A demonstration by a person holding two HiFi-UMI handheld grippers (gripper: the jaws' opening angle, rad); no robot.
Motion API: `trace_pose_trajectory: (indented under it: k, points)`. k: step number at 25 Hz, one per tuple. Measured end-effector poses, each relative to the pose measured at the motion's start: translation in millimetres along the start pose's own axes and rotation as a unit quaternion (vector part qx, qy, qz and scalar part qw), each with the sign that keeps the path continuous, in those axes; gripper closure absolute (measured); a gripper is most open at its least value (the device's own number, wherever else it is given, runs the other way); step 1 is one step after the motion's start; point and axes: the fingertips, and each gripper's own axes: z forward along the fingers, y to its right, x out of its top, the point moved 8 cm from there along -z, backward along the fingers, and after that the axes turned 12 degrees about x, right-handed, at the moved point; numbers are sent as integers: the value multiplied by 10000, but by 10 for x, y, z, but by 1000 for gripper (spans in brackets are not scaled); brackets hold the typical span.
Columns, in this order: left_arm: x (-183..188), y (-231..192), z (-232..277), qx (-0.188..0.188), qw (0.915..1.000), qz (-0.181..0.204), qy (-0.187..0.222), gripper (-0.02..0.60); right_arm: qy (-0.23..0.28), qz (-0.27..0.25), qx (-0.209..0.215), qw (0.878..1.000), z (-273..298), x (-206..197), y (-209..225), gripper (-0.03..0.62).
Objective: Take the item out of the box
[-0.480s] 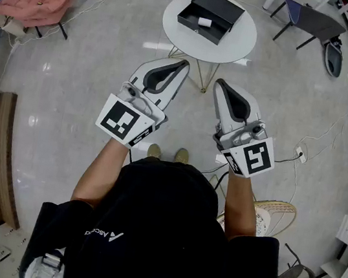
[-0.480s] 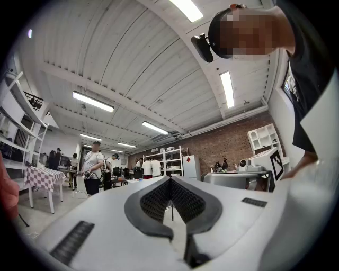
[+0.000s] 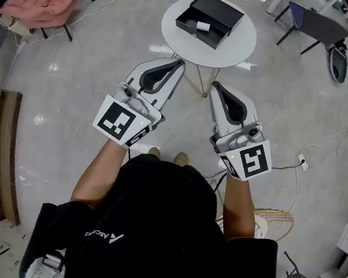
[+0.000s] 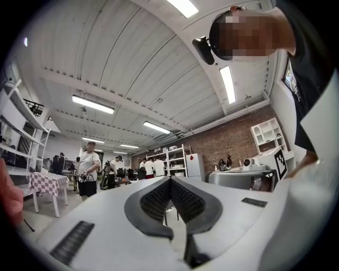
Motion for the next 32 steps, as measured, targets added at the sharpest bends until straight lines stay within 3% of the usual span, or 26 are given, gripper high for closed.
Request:
trace_pose_trajectory:
  k: [7,12,27,32]
  points:
    - [-26,-107,240,177,9998,97,26,583,-5,-12,-8,10000,-34,-95,335,594]
    - [-89,-428,457,261,9996,102,83,583,-119,-41,-14,9999,166,-234,605,594]
    - [-472,-2146,1833,-117,9994,51,319,583,-893,-105,-357,9953,1579,-975,2049,594]
    - [-740,-2819,2311,-420,9991,-23,26,583,-1442,-84,-400,9887,2209,-1337,2558,594]
